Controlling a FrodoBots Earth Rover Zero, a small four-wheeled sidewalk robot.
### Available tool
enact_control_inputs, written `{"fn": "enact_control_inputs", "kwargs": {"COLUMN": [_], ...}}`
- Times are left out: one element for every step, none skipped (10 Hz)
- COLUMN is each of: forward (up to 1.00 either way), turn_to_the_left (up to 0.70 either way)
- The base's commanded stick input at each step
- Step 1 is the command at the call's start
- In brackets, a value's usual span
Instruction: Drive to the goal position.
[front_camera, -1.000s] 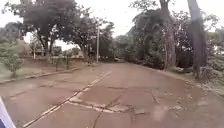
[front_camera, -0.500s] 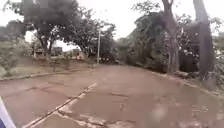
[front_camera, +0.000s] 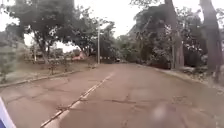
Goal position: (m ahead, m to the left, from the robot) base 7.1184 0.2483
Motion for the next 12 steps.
{"fn": "enact_control_inputs", "kwargs": {"forward": [0.70, 0.70, 0.70, 0.70, 0.70, 0.70, 0.70, 0.70, 0.70, 0.70, 0.70, 0.70], "turn_to_the_left": [0.00, 0.00, -0.27, -0.35, -0.35, -0.35, -0.11, 0.00, 0.00, 0.00, 0.00, 0.00]}}
